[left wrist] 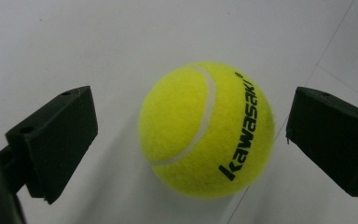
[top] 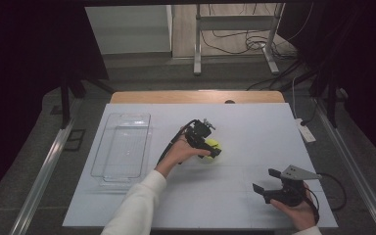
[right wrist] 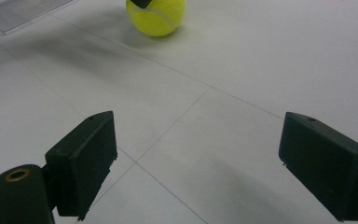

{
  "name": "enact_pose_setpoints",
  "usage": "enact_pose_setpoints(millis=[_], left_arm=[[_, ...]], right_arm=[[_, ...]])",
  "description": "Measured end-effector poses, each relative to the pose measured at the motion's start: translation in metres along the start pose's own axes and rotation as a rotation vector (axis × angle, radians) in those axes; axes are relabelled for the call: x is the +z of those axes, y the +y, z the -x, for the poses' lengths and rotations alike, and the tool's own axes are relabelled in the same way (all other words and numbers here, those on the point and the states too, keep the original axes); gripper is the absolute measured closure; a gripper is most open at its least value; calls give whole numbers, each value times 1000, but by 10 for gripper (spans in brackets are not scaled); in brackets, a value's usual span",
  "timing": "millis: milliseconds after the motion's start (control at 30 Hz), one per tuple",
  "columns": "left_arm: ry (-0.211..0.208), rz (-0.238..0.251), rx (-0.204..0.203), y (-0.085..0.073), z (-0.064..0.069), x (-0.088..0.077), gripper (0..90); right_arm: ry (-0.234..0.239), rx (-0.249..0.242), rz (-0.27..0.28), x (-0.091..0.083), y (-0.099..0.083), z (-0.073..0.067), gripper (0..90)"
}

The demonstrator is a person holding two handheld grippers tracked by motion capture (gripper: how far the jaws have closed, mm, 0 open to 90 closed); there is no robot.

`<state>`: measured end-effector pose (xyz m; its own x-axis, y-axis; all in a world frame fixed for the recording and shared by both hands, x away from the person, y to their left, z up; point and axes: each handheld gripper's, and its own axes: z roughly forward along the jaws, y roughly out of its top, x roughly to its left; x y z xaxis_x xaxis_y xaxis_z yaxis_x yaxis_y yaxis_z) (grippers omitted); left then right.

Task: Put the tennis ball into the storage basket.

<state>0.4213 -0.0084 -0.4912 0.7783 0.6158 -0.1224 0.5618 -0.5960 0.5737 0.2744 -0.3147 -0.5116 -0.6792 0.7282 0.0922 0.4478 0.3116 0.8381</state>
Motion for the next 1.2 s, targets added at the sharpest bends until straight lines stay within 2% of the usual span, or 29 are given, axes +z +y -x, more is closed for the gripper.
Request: enact_pose_setpoints(millis=[333,500,567,800,933,1200], left_arm=[[12,-37,9,0,2,6,61],[-4,-38,14,0,4,4,215],[1,-38,22,0,5,3,259],[14,-60,48,1,7,0,271],[-3,-45,46,1,9,-4,272],[5,-9,50,4,13,-19,272]], right_arm=[[2,-1,-1,0,0,0,116],[0,-3,-4,0,0,0,116],[-1,-3,-4,0,0,0,116],[0,-1,-1,0,0,0,116],[-2,-1,0,0,0,0,116],[-8,-1,1,0,0,0,117]])
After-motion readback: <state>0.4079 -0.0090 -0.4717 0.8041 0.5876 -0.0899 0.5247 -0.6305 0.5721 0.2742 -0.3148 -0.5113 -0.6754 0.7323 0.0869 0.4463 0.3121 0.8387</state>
